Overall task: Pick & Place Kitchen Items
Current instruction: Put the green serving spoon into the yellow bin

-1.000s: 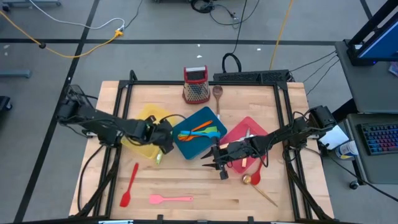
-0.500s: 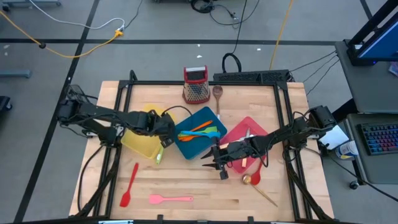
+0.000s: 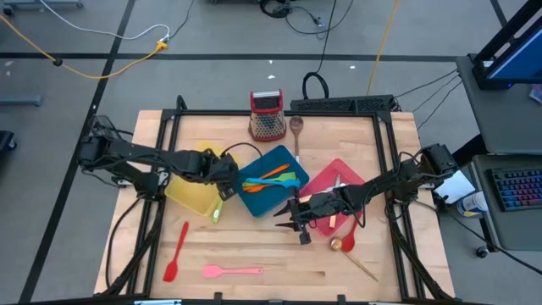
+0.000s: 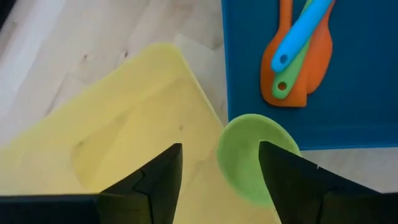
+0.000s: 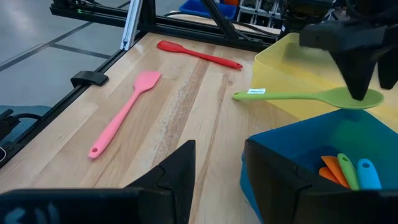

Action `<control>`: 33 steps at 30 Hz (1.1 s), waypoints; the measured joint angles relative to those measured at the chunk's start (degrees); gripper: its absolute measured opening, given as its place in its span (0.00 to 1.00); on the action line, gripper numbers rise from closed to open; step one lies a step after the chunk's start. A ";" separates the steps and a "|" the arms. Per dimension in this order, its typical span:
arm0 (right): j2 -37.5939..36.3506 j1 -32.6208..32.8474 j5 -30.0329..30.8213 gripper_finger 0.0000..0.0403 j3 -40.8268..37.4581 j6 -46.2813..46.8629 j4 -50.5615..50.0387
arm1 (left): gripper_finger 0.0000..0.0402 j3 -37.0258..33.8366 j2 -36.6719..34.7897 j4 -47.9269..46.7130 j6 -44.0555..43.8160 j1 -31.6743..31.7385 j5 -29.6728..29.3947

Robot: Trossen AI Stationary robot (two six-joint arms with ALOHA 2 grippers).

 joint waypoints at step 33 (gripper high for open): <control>0.00 0.00 0.00 0.32 0.00 -0.01 -0.08 | 0.01 -6.81 0.20 -1.29 4.15 1.07 -3.94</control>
